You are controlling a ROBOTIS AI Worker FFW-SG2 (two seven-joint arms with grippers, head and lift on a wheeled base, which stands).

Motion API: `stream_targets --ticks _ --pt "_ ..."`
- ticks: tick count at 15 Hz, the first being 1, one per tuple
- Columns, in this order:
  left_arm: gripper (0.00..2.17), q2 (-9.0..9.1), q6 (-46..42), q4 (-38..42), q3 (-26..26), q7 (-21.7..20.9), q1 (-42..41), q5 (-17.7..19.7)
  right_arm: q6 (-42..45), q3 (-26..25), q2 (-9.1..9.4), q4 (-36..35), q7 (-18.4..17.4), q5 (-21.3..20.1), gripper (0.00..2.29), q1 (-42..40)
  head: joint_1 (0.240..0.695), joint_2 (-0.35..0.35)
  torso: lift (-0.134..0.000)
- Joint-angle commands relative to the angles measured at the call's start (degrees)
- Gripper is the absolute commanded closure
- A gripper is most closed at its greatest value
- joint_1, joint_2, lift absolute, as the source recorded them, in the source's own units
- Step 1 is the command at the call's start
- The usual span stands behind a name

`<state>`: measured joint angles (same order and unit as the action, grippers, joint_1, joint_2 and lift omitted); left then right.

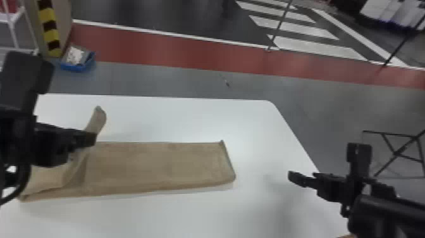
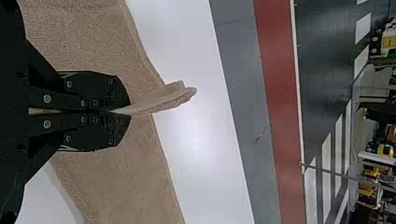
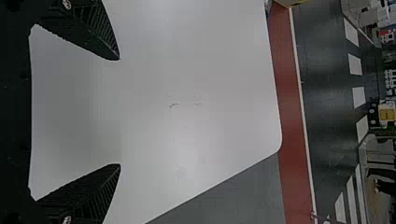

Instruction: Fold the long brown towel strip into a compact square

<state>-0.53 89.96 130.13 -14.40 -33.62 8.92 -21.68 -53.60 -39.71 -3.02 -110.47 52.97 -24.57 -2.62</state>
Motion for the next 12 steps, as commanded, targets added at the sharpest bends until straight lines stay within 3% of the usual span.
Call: stream_targets --ticks 1,6,10,11,12 --pt "1.91 0.68 0.07 -3.31 -2.39 1.72 0.4 -0.29 0.2 -0.45 -0.41 0.0 0.12 0.4 0.06 -0.2 0.695 -0.35 -0.125" --pt "1.91 0.68 0.07 -5.24 -4.76 6.2 1.63 0.94 -2.08 -0.54 -0.41 -3.78 1.26 1.63 0.06 -0.37 0.695 -0.35 -0.125" --pt "1.79 0.68 0.07 -5.42 -6.87 15.34 1.63 5.07 -2.43 -0.01 -0.41 -3.78 1.17 1.54 0.06 -0.11 0.695 -0.35 -0.125" --pt "1.12 0.68 0.07 -5.42 -7.49 16.22 1.54 5.42 -2.43 0.08 -0.41 -3.78 1.17 1.54 0.06 -0.11 0.695 -0.35 -0.125" --pt "0.14 0.68 0.07 -5.33 -8.28 16.31 0.92 5.86 -2.43 0.16 -0.41 -3.78 1.17 1.45 0.06 -0.11 0.695 -0.35 -0.125"
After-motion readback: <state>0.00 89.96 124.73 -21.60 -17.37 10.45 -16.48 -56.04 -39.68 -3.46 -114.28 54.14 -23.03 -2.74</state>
